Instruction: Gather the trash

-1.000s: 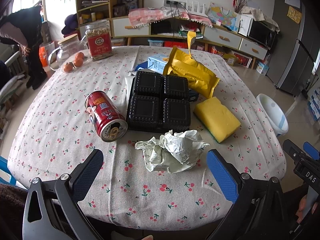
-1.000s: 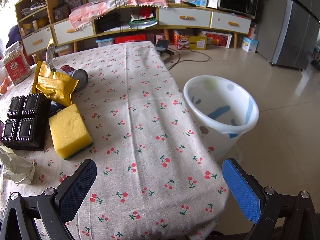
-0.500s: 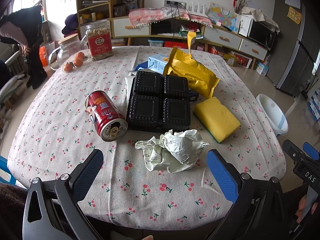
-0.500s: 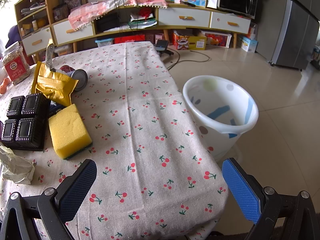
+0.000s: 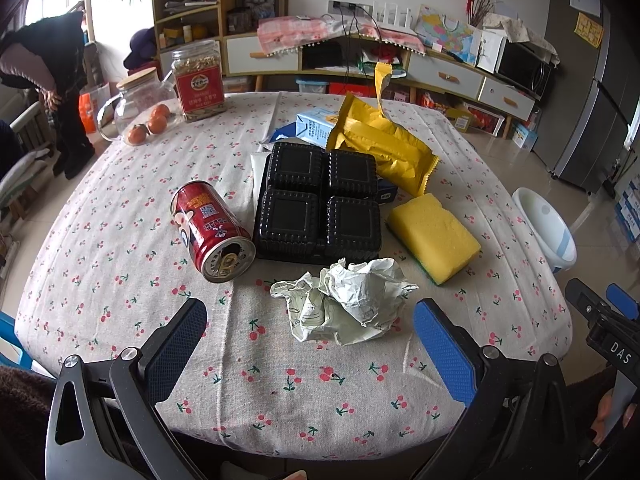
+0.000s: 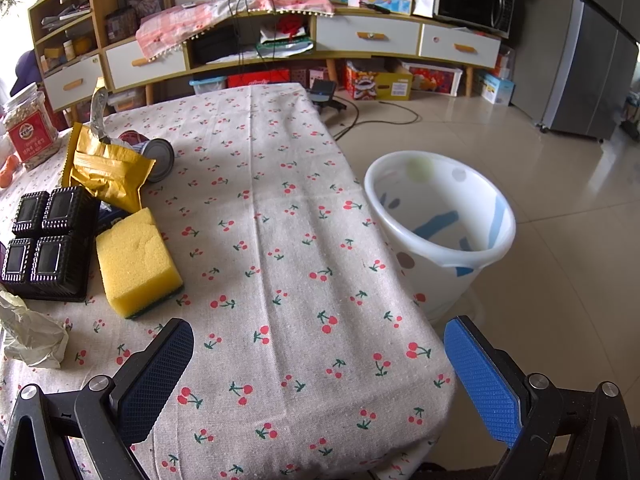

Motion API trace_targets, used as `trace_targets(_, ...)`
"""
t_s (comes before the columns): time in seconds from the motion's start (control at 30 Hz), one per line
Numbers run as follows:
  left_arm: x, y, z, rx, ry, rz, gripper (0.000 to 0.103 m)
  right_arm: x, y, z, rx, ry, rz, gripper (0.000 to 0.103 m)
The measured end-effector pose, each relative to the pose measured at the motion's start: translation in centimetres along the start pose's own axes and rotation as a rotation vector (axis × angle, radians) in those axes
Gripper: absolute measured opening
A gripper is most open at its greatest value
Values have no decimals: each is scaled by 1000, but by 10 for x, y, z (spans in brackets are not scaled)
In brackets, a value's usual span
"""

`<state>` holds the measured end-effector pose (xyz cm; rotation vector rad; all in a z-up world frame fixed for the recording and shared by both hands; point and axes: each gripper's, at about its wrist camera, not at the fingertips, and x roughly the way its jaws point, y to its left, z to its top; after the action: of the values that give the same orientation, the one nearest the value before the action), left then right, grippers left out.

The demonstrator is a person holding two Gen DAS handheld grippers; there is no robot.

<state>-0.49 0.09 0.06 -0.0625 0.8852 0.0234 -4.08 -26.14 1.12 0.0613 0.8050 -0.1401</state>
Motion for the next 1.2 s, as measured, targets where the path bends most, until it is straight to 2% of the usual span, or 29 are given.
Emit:
trace_targets(0.63,0,4,0,-10,2,1,103,0,1,0,-2,0,-2,103)
trace_targets(0.77,0,11,5,-33,12,-33,103,0,1,0,-3,-1,-3,103)
trace_targets(0.97,5,25,23,-18,39,-26,103,-4,-2,7,-18,11,35,103)
trace_targets(1.1,11,38,48,-10,76,-46,103,-2,-4,30,-70,48,26,103)
trace_targets(1.2,19,43,68,37,100,-11,103,1,-5,52,-101,65,35,103)
